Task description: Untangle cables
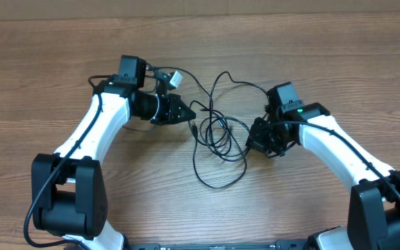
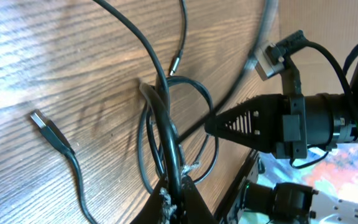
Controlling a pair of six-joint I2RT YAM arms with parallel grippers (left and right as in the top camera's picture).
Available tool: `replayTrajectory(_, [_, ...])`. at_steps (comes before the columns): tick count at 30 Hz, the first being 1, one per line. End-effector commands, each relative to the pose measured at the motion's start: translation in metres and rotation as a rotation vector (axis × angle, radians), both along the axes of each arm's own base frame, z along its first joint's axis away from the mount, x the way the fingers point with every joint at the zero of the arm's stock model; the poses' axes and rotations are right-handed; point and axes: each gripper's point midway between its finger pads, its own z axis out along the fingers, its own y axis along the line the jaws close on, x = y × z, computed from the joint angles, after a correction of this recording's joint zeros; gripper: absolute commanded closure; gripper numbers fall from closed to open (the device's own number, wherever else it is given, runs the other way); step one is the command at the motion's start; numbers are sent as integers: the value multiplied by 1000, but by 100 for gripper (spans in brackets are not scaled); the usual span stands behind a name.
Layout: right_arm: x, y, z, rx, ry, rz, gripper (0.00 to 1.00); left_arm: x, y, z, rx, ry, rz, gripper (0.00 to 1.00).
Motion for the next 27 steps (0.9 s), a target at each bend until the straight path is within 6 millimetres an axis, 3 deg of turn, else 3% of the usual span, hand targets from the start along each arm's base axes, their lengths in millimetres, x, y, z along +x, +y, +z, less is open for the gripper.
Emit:
replayTrajectory(1, [15,-3,16,-8,-81,83,96,11,-2,24,-19,-58,7,96])
replayTrajectory(4, [15,-8,24,-19,-87,130,96,22,13,9,117,-31,100,96])
replayTrajectory(9, [17,-17,44,-32,-98,198,96,28,62,-27,440,22,267,96])
replayTrajectory(17, [40,-17,95,-28,-196,230,96,9,128,-50,823,120,429,96])
replayTrajectory(21, [42,-16,96,-27,-203,229,96,2,132,-51,846,148,429,94])
replayTrajectory(24, [41,-16,96,-26,-200,227,96,-4,124,-51,806,181,408,80])
replayTrajectory(27, [42,-16,96,-25,-193,209,96,-9,123,-51,797,207,400,76])
